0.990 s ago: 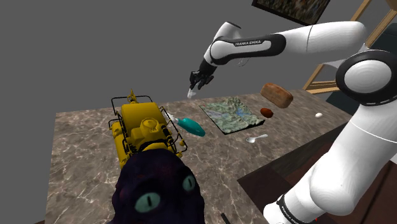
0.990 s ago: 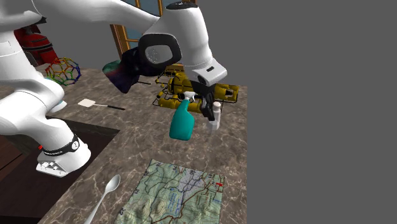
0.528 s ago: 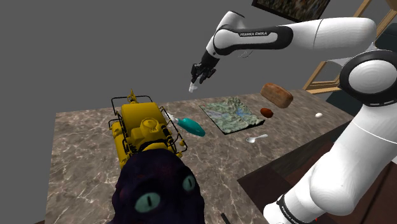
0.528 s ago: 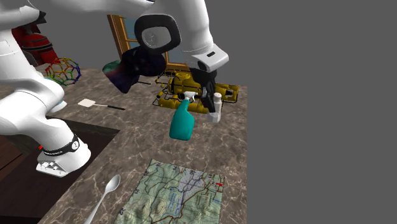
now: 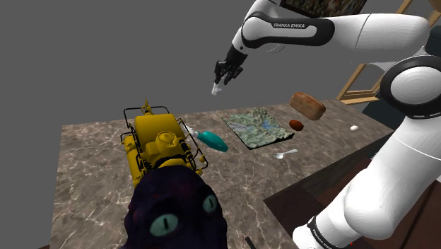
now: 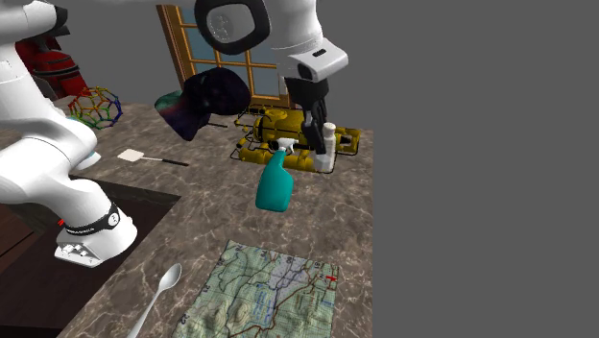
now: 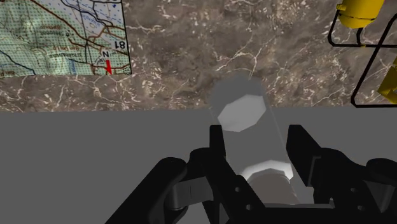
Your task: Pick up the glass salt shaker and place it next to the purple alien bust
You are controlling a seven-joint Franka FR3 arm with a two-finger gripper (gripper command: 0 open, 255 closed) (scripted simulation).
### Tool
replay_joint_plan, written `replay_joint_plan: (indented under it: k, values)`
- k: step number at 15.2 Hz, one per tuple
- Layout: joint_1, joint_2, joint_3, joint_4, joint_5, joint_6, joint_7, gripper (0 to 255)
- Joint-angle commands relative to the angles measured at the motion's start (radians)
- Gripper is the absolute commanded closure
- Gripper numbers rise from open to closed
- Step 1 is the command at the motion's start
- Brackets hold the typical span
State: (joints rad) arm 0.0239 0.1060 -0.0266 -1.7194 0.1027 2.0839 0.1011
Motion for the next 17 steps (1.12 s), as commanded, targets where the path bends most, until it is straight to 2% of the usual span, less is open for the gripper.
replay_joint_plan:
  k: [1, 17]
  values:
    - [0.0, -0.001, 0.0, 0.023, -0.001, -0.025, 0.003, 255]
    - [-0.003, 0.026, -0.002, 0.275, -0.008, -0.248, 0.022, 255]
